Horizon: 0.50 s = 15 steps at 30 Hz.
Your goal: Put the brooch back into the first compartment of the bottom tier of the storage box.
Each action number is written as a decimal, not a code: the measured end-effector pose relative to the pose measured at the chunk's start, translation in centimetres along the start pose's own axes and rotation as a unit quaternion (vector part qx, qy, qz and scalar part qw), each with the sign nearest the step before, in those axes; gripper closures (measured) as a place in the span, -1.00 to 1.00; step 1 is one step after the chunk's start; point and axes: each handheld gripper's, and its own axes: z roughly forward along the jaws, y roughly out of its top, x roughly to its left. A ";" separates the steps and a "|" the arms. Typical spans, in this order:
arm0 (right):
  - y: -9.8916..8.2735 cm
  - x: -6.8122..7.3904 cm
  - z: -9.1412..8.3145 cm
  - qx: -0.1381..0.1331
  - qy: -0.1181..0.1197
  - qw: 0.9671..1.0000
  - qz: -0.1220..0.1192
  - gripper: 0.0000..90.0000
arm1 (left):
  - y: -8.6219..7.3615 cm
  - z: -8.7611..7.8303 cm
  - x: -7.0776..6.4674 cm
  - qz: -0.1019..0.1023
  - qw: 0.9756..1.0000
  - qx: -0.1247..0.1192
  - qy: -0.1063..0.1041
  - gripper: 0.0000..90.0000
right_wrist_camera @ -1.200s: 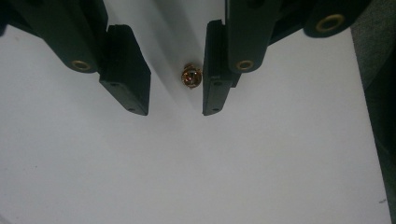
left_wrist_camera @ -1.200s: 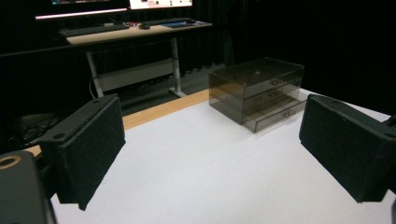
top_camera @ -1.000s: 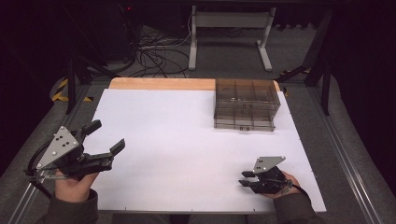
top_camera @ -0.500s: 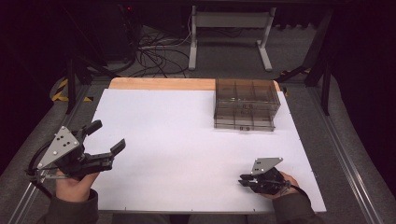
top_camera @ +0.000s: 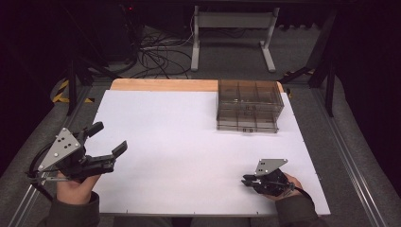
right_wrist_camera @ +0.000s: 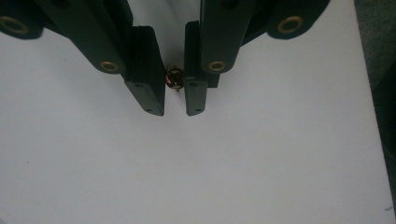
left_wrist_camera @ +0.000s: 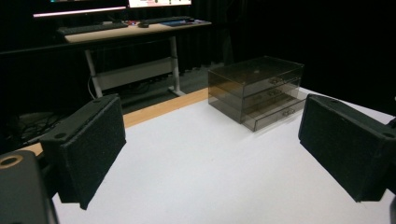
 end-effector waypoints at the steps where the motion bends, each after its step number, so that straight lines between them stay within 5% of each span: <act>1: 0.0 -0.1 0.0 -0.002 -0.002 1.000 0.001 0.76 | 0.0 0.0 0.0 0.000 1.000 -0.001 0.000 -0.82; 15: 0.3 -0.5 0.1 -0.020 -0.030 0.999 0.022 0.76 | -0.1 0.1 0.0 -0.002 1.000 0.001 -0.001 -0.82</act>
